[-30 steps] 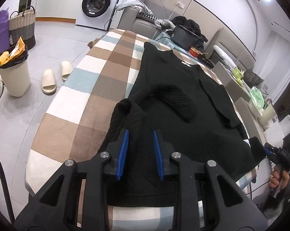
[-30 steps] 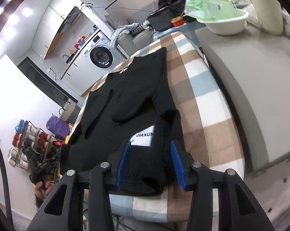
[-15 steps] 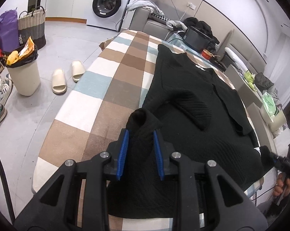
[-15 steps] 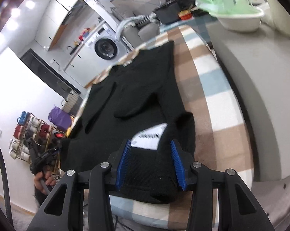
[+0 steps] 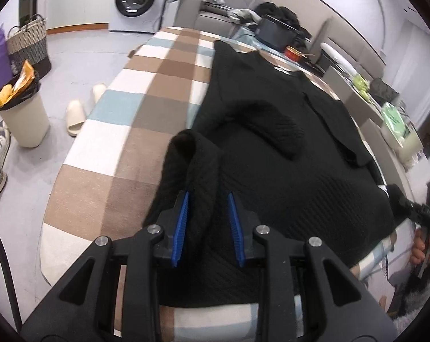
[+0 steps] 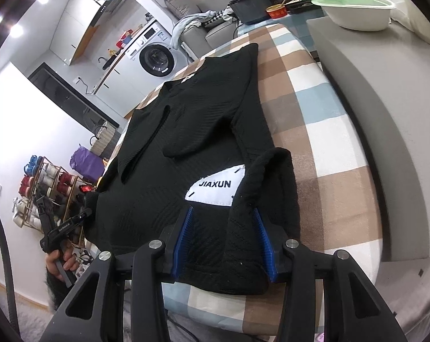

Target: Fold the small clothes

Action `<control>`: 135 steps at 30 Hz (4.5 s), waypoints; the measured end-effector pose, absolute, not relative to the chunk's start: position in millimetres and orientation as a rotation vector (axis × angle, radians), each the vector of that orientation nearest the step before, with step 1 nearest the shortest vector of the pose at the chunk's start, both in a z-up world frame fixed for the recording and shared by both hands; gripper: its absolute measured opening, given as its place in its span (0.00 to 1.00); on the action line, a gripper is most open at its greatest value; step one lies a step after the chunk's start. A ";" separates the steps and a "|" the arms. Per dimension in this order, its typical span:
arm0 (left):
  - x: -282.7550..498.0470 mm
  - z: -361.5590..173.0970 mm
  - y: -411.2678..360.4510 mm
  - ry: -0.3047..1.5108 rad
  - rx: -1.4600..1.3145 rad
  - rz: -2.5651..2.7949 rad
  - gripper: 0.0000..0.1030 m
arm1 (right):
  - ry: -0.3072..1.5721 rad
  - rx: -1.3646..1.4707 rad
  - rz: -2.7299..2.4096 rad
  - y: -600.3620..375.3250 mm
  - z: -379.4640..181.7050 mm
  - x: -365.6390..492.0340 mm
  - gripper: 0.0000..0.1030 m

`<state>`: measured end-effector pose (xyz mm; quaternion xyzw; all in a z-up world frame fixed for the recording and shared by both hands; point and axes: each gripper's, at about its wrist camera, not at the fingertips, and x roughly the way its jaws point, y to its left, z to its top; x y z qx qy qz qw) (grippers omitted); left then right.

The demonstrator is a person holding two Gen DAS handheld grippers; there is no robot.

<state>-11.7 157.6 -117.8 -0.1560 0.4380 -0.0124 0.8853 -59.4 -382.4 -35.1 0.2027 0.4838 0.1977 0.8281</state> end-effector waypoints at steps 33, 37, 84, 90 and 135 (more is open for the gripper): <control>108.5 -38.6 203.6 0.649 -0.592 -0.101 0.05 | 0.581 0.607 0.303 -385.8 55.8 33.3 0.05; 147.8 -76.8 211.0 0.763 -0.617 -0.045 0.05 | 0.698 0.583 0.250 -378.6 22.3 54.2 0.05; -1.7 -96.5 170.2 0.887 -0.484 -0.107 0.29 | 1.008 0.421 0.250 -388.9 -22.4 -3.0 0.29; -0.7 -83.6 165.4 0.866 -0.525 -0.178 0.34 | 0.962 0.478 0.314 -380.7 -9.4 -4.9 0.32; 62.9 -85.6 182.1 0.716 -0.586 -0.023 0.01 | 0.831 0.664 0.256 -383.5 -24.8 6.4 0.05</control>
